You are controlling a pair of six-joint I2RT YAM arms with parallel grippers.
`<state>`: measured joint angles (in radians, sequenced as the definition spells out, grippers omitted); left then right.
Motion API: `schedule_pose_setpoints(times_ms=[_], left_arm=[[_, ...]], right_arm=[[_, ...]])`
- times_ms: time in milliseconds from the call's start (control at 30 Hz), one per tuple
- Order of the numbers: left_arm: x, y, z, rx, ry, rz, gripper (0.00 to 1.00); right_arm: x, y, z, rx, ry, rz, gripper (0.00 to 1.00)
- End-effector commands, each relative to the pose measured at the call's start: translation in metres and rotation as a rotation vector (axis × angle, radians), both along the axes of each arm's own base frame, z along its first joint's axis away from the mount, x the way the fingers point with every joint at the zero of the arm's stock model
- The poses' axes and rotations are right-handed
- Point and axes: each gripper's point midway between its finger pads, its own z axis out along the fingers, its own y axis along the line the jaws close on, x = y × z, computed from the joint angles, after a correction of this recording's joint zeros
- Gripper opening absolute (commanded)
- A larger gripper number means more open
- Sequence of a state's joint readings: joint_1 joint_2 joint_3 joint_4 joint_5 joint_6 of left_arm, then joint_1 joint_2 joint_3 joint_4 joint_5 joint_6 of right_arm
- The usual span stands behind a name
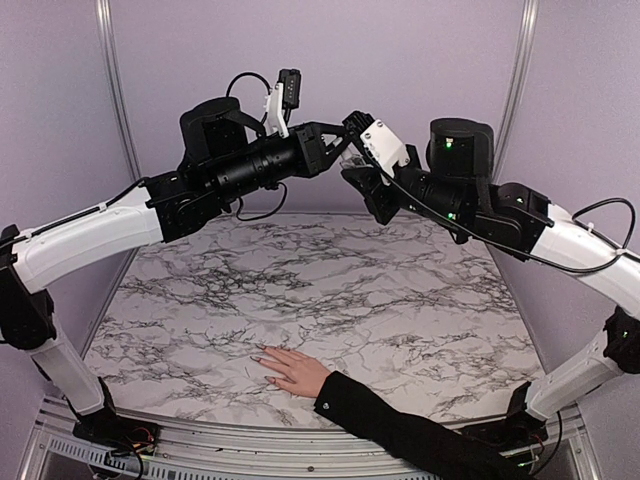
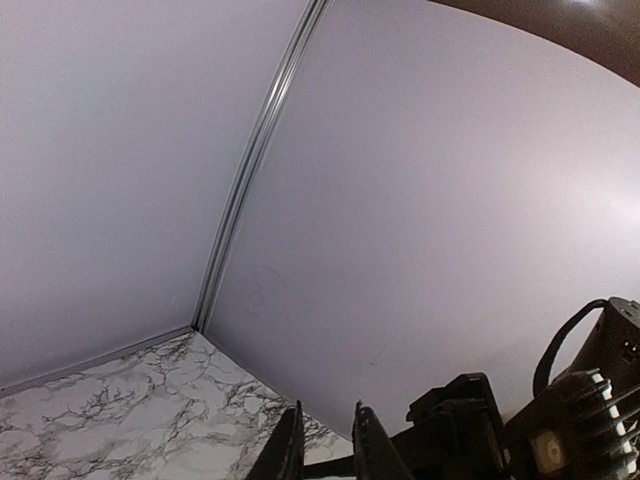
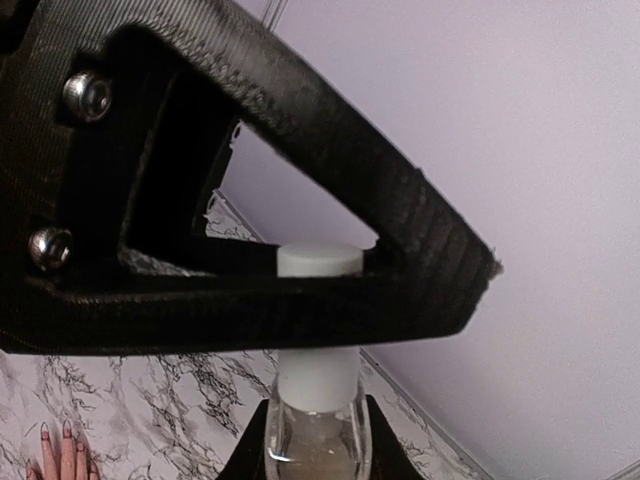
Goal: Paint the nails
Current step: Screw the nail polish bottle.
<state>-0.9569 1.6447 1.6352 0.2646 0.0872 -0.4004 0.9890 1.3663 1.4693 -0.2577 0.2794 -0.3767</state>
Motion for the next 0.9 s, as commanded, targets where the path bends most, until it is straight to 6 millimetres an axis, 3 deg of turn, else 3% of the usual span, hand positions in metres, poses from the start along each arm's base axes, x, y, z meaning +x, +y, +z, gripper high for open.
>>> schedule_pose_setpoints(times_ms=[0, 133, 333, 533, 867], left_arm=[[-0.007, 0.004, 0.020, -0.052, -0.020, -0.018, 0.12], [-0.014, 0.002, 0.018, -0.043, -0.032, -0.059, 0.00], [-0.038, -0.005, 0.005, -0.007, -0.059, -0.195, 0.00], [-0.060, -0.005, -0.009, 0.043, -0.105, -0.348, 0.00], [-0.106, 0.001, -0.024, 0.090, -0.181, -0.635, 0.00]], right_arm=[[-0.004, -0.005, 0.031, 0.049, -0.053, -0.009, 0.00], [-0.011, -0.001, 0.039, 0.087, -0.050, 0.039, 0.00], [-0.033, 0.004, 0.071, 0.210, -0.043, 0.216, 0.00], [-0.072, 0.010, 0.096, 0.303, 0.002, 0.529, 0.00], [-0.141, 0.010, 0.115, 0.362, 0.041, 0.958, 0.00]])
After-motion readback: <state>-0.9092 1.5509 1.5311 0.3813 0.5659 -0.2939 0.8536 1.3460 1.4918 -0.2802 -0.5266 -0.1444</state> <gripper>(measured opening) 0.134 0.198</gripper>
